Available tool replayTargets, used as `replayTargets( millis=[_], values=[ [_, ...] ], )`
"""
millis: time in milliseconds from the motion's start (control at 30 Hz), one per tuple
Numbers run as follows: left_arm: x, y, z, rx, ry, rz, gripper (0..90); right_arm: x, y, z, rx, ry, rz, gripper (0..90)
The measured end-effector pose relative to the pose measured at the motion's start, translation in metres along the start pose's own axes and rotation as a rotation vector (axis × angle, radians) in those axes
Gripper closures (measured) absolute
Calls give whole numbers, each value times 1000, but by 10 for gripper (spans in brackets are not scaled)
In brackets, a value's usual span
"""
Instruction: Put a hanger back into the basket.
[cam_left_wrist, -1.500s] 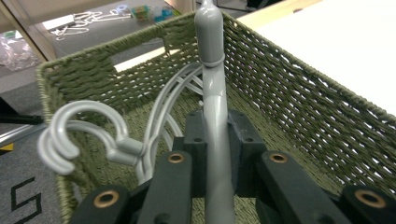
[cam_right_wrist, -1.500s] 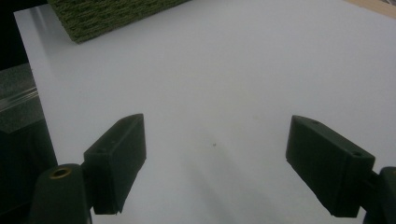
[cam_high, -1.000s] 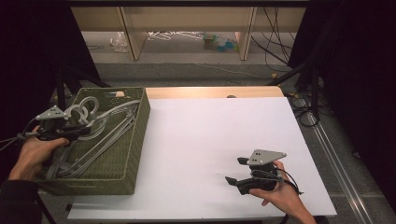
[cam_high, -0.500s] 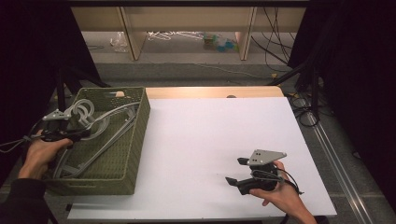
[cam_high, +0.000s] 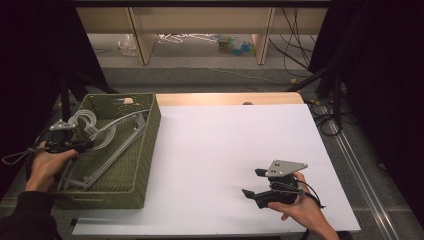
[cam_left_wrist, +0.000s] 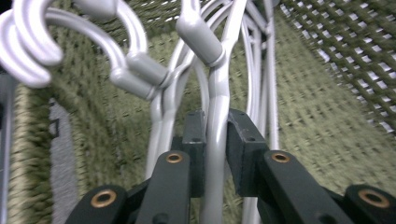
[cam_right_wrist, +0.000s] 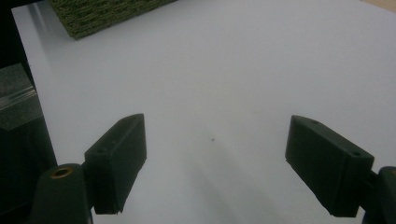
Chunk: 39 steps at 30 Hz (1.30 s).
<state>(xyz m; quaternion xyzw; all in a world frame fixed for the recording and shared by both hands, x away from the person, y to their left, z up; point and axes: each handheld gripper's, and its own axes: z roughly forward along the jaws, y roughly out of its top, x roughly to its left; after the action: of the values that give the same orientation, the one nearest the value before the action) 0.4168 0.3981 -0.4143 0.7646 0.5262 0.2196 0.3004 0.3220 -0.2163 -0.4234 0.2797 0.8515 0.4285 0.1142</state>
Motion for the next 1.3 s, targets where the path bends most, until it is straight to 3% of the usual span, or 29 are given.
replayTargets(
  millis=[33, 67, 300, 533, 600, 633, 833, 1033, 1300],
  values=[
    [-2, 0, 1, -14, 6, -29, 778, 0, 0, 0, -1, -1, 3, 215],
    [0, 0, 0, 9, 11, -7, 777, -1, 0, 0, -1, -7, 0, 215],
    [3, 1, -12, -44, 65, -35, 778, -1, -1, 1, 3, -4, 4, 215],
    [-3, 3, -23, -95, 50, -37, 737, -1, -1, 1, 4, -3, 7, 215],
    [-8, 4, -26, -126, 34, -45, 713, -1, -1, 1, 4, -3, 8, 215],
    [-11, 5, -26, -157, 21, -73, 697, -1, -1, 1, 4, -2, 8, 215],
    [-31, 11, -39, -233, -49, -90, 576, -2, -2, 2, -1, -11, 8, 215],
    [-59, 20, -49, -298, -102, -64, 461, -3, -2, 2, -8, -19, 15, 213],
    [-89, 25, -54, -345, -122, -44, 317, -4, -3, 3, -12, -21, 20, 211]
  ],
)
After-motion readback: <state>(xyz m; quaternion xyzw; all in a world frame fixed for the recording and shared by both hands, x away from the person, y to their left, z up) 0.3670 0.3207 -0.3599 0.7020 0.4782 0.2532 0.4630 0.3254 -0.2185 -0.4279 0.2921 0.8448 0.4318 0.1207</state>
